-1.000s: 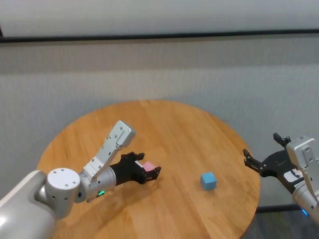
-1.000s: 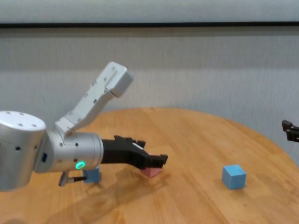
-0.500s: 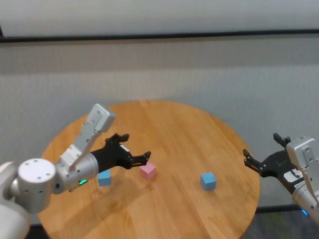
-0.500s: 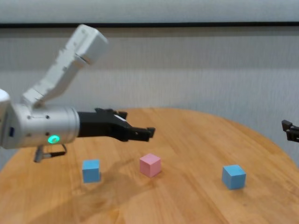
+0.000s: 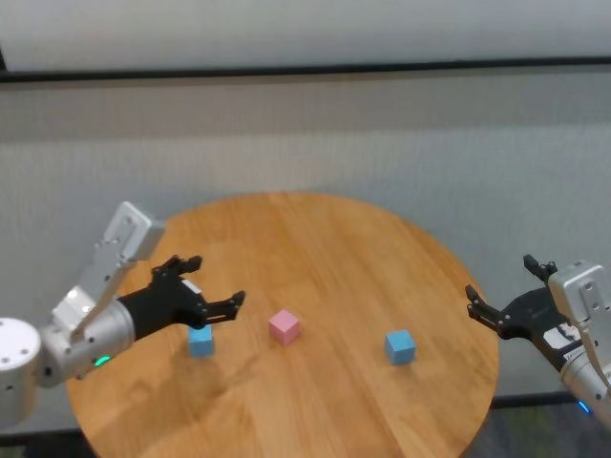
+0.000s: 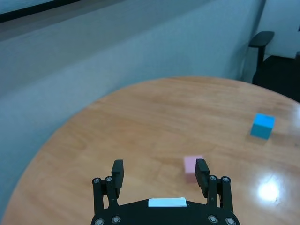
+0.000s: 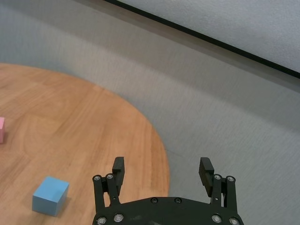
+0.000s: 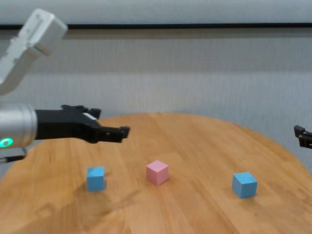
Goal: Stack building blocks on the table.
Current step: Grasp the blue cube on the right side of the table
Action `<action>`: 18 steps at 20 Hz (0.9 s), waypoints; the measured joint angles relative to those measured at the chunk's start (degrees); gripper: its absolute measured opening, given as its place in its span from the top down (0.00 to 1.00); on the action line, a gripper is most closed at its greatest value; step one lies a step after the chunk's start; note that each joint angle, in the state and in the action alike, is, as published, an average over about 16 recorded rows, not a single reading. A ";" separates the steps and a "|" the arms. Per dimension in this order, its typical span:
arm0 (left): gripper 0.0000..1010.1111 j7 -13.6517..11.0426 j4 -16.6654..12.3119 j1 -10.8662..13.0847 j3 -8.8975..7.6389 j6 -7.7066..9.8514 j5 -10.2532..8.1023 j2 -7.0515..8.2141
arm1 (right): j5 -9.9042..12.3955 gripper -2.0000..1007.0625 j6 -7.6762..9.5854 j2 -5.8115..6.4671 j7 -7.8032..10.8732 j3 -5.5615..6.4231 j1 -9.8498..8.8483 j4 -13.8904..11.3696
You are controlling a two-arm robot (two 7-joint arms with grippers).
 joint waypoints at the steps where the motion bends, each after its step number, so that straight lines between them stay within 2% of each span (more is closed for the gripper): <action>1: 0.01 0.14 -0.94 0.67 -0.30 0.16 -0.27 0.72 | 0.00 0.01 0.00 0.00 0.00 0.00 0.00 0.00; 5: 0.01 0.66 -3.65 2.80 -1.31 0.63 -1.12 2.92 | 0.00 0.01 0.00 0.00 0.00 0.00 0.00 0.00; 9: 0.01 1.04 -5.21 4.17 -1.97 0.95 -1.64 4.25 | 0.09 0.01 0.54 -0.11 0.01 0.07 -0.12 -0.38; 13: 0.01 1.21 -5.83 4.79 -2.25 1.10 -1.85 4.81 | -0.30 0.01 1.89 -0.25 -0.04 -0.04 -0.34 -1.52; 18: 0.01 1.15 -5.60 4.62 -2.18 1.04 -1.79 4.66 | -0.86 0.01 5.07 -0.91 -0.27 -0.19 -0.82 -3.79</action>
